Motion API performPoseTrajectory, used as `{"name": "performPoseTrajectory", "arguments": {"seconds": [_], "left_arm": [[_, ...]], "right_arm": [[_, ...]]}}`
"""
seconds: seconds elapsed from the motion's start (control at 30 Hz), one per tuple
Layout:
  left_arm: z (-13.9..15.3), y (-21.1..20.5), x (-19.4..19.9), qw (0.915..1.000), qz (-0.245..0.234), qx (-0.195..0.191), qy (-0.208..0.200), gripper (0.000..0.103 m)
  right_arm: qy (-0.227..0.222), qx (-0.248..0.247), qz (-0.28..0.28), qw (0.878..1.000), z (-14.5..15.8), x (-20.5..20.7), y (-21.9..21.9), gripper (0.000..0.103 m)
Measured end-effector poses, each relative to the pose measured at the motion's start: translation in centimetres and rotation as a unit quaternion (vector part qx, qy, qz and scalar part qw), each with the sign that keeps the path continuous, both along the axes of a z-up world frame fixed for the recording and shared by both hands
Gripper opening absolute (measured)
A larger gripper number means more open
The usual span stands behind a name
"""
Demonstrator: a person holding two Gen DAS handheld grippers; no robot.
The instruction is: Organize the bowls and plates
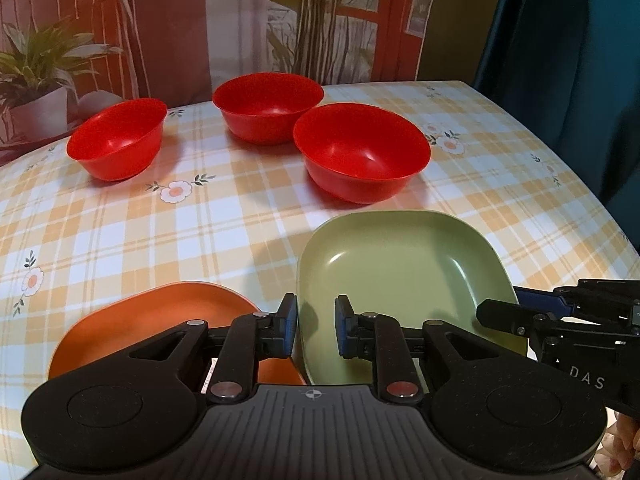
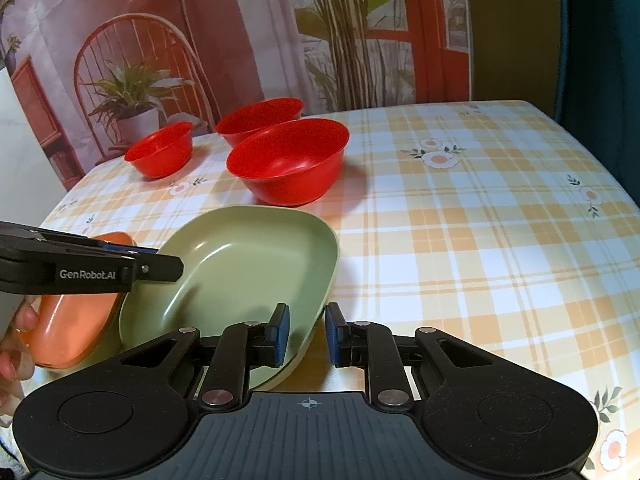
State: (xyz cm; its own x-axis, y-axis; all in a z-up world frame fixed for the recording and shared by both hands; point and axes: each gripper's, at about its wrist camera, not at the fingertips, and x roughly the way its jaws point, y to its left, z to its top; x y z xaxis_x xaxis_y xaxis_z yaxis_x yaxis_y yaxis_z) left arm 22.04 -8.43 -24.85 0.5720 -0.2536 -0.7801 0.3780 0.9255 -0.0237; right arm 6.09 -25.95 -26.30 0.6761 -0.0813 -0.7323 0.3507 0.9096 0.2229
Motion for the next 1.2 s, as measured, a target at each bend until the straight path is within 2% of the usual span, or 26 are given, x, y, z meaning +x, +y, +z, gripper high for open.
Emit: {"name": "performPoseTrajectory", "arguments": {"seconds": [0.2, 0.37, 0.53, 0.87, 1.1, 1.2], "left_arm": [[0.0, -0.1, -0.2, 1.0000, 0.002, -0.004, 0.004, 0.021], [0.1, -0.6, -1.0, 0.9999, -0.002, 0.005, -0.009, 0.021], [0.5, -0.1, -1.6, 0.9997, 0.013, -0.018, -0.005, 0.021], [2.4, 0.3, -3.2, 0.9979, 0.025, -0.044, -0.039, 0.021], [3.8, 1.5, -4.7, 0.9963, 0.044, -0.042, -0.062, 0.021], [4.4, 2.8, -5.5, 0.9943, 0.062, -0.057, -0.066, 0.021]], "right_arm": [[-0.002, -0.003, -0.005, 1.000, 0.0, 0.0, -0.1, 0.019], [-0.013, -0.014, -0.012, 1.000, 0.6, -0.3, -0.3, 0.019], [-0.017, -0.011, -0.016, 1.000, 0.8, -0.4, -0.6, 0.019], [-0.035, -0.013, -0.024, 0.999, 2.0, -0.7, -0.6, 0.019], [-0.050, -0.011, -0.010, 0.999, 3.6, -0.3, 0.7, 0.019], [-0.055, -0.014, 0.001, 0.998, 4.3, 0.2, 1.7, 0.019]]}}
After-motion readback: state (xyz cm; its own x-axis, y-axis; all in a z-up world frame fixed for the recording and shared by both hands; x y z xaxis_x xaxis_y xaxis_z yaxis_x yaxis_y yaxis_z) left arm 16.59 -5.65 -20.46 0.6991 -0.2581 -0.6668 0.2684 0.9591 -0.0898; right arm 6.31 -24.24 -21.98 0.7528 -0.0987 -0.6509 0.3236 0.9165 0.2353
